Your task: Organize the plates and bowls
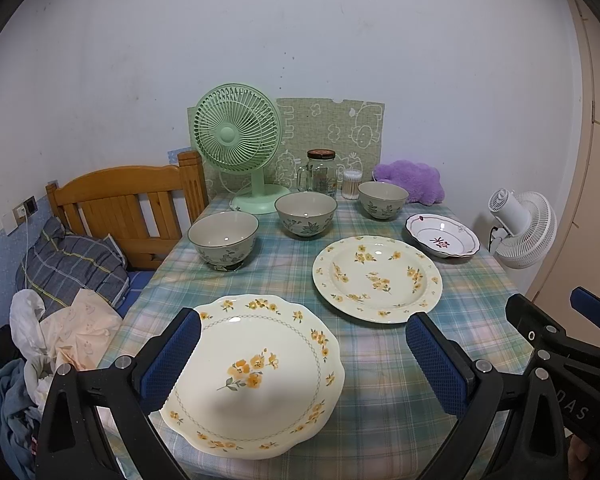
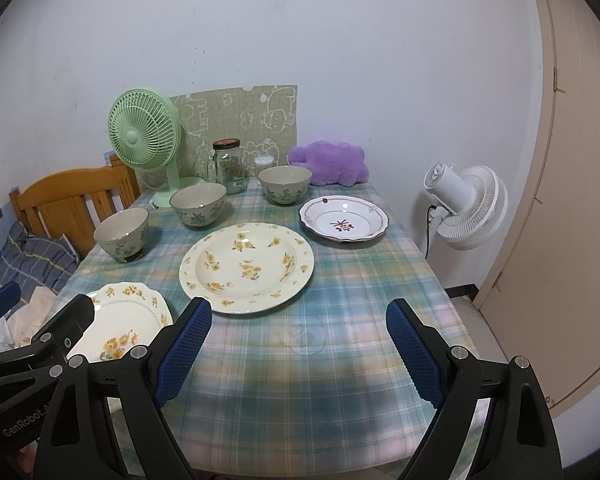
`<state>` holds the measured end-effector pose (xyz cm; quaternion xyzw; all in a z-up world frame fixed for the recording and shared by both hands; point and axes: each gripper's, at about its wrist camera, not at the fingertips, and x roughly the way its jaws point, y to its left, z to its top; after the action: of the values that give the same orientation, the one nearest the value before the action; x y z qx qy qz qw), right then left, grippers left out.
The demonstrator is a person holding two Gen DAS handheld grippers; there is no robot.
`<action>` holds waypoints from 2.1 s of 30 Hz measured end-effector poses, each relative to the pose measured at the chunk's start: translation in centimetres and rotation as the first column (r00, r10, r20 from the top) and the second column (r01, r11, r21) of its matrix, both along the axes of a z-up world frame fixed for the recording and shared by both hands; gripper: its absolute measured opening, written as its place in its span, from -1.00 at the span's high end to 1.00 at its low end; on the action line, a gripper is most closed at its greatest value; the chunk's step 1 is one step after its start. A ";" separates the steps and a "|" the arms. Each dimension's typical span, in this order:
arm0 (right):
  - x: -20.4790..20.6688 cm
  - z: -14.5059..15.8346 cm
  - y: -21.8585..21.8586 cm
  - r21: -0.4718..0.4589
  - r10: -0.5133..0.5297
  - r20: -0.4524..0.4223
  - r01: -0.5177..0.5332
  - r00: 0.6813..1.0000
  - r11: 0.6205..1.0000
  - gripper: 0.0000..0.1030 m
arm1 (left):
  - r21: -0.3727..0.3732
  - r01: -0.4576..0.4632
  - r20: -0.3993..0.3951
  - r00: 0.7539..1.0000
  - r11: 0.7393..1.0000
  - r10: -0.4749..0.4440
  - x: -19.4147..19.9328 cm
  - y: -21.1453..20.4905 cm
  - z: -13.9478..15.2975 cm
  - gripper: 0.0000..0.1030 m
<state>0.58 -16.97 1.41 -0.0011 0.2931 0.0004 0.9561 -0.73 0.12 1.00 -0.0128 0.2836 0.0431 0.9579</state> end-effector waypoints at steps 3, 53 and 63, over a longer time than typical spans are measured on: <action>0.0 0.0 0.0 0.000 0.000 0.000 0.000 1.000 1.000 -0.77 | 0.000 -0.001 0.000 1.000 1.000 0.001 0.0 0.0 0.0 -0.99; 4.8 -1.9 6.0 0.029 -0.004 -0.117 0.008 0.993 1.000 -0.74 | 0.000 0.017 -0.098 0.995 1.000 -0.017 4.9 6.8 -2.0 -0.84; 8.2 -5.1 11.9 0.030 0.011 -0.241 -0.004 0.970 1.000 -0.64 | -0.002 0.011 -0.240 0.971 1.000 -0.011 8.0 11.5 -5.7 -0.69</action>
<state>8.76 -5.07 -3.66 0.0120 0.4070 0.0084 0.9133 7.31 11.63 -4.72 -0.0064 0.3975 0.0388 0.9168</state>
